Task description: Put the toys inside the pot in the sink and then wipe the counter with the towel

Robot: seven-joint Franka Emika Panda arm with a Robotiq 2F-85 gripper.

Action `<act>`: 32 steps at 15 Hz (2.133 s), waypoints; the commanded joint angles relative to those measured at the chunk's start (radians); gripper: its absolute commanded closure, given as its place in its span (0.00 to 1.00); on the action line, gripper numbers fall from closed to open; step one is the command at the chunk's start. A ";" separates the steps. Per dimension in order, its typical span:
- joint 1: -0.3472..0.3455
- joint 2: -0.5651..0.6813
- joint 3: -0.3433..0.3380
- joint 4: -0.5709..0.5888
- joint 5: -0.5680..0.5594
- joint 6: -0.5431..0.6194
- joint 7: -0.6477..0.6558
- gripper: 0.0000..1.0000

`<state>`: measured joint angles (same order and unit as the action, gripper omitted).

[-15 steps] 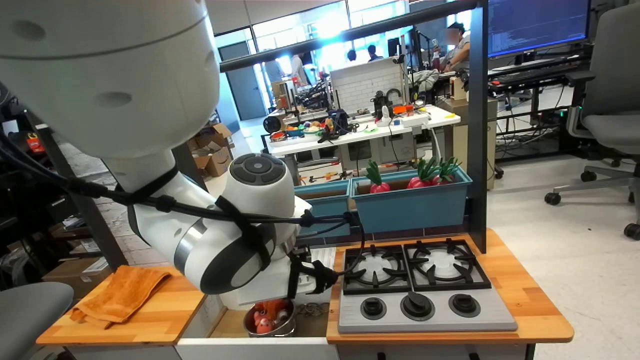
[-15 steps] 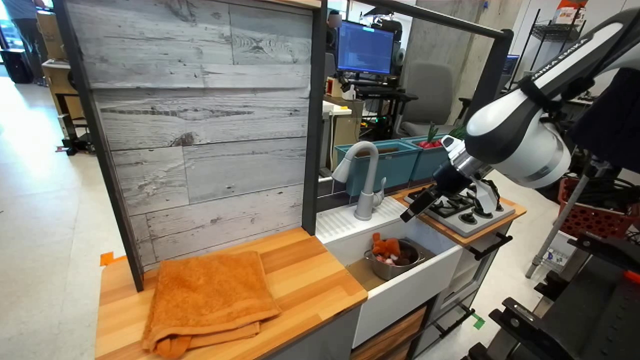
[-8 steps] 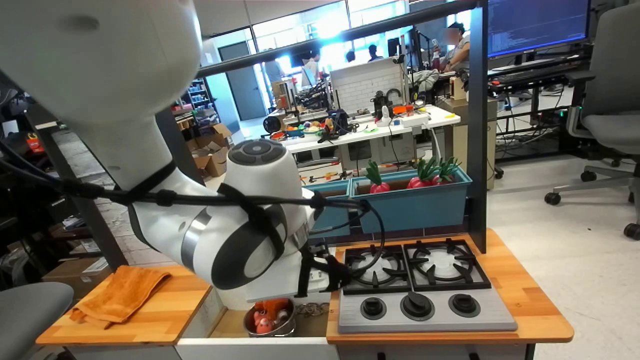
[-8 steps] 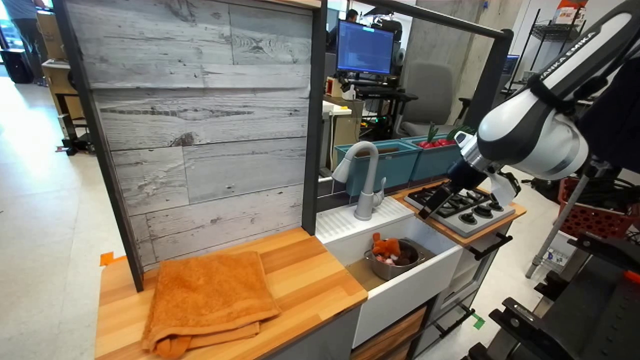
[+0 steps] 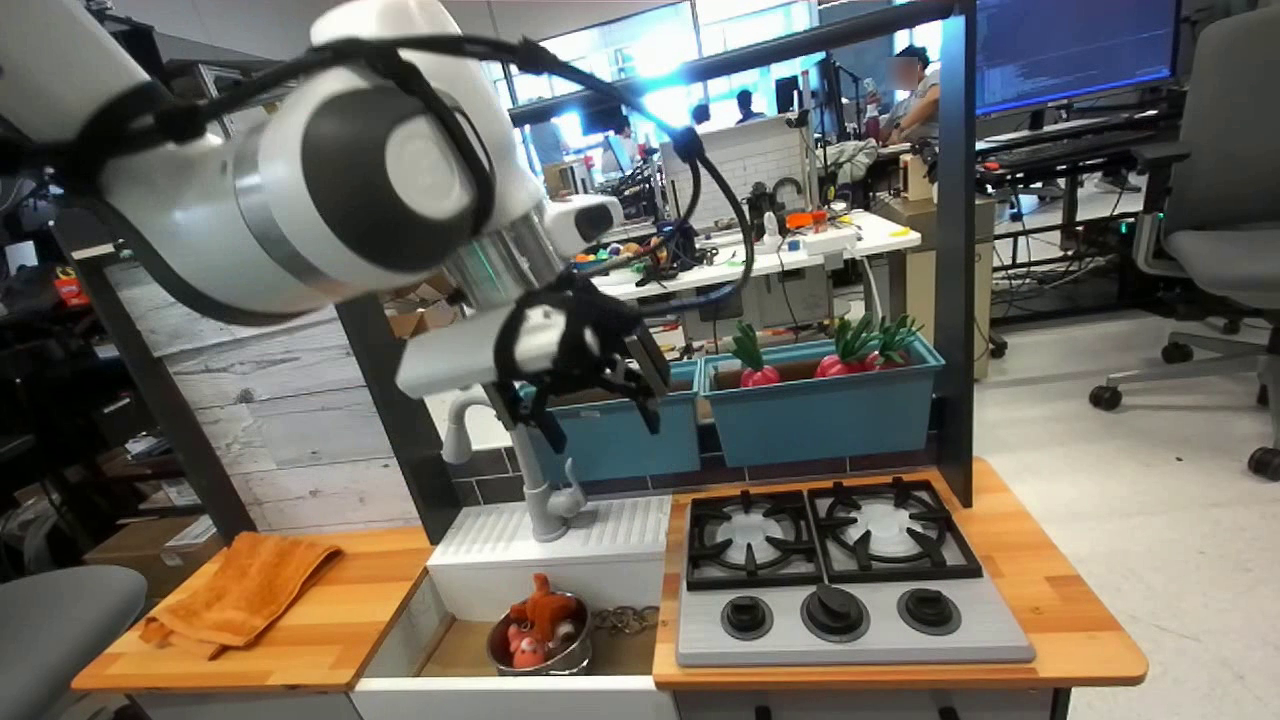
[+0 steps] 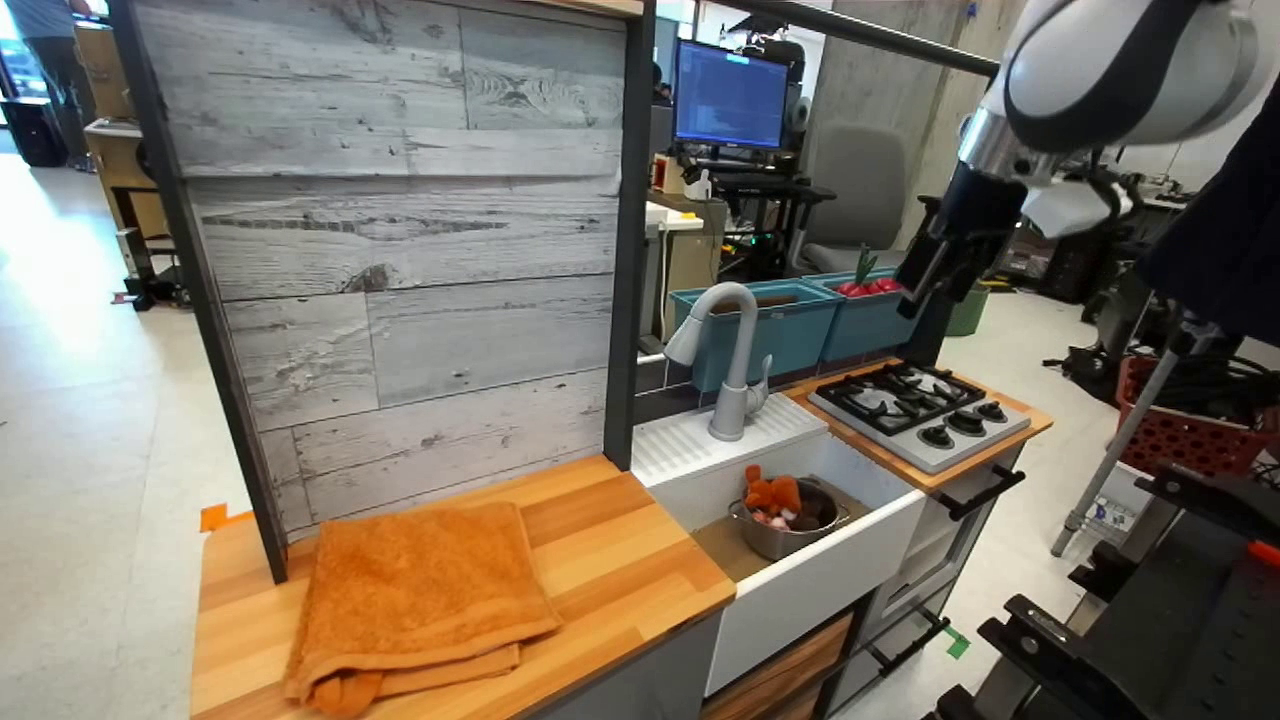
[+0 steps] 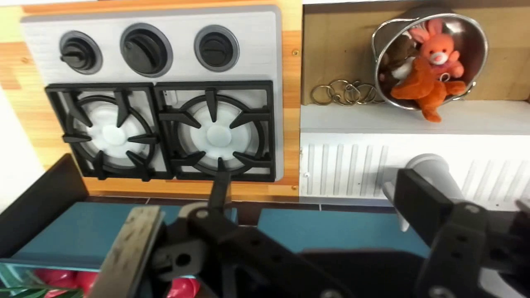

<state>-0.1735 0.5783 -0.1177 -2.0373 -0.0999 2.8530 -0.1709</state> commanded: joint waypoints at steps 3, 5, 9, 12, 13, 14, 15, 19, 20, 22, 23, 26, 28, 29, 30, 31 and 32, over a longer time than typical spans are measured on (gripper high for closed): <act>0.085 -0.080 -0.053 0.002 -0.028 -0.178 0.090 0.00; 0.088 -0.075 -0.057 0.001 -0.030 -0.185 0.097 0.00; 0.016 -0.015 0.070 0.038 0.133 -0.167 0.079 0.00; 0.016 0.020 0.181 0.080 0.255 -0.238 0.085 0.00; 0.048 0.036 0.195 0.084 0.265 -0.222 0.117 0.00; 0.084 0.058 0.201 0.095 0.262 -0.211 0.148 0.00; 0.133 0.088 0.197 0.110 0.246 -0.188 0.197 0.00; 0.343 0.223 0.149 0.191 0.190 -0.098 0.391 0.00; 0.392 0.253 0.135 0.209 0.181 -0.078 0.427 0.00; 0.367 0.218 0.162 0.167 0.202 -0.090 0.397 0.00; 0.407 0.247 0.151 0.182 0.199 -0.068 0.423 0.00; 0.437 0.280 0.136 0.208 0.196 -0.055 0.441 0.00; 0.430 0.280 0.128 0.214 0.194 -0.055 0.440 0.00; 0.420 0.284 0.127 0.220 0.199 -0.066 0.441 0.00; 0.415 0.286 0.133 0.224 0.209 -0.066 0.447 0.00; 0.398 0.288 0.164 0.233 0.223 -0.060 0.429 0.00; 0.400 0.286 0.174 0.240 0.225 -0.069 0.428 0.00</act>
<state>0.2503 0.8599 0.0124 -1.8253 0.1065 2.7985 0.2672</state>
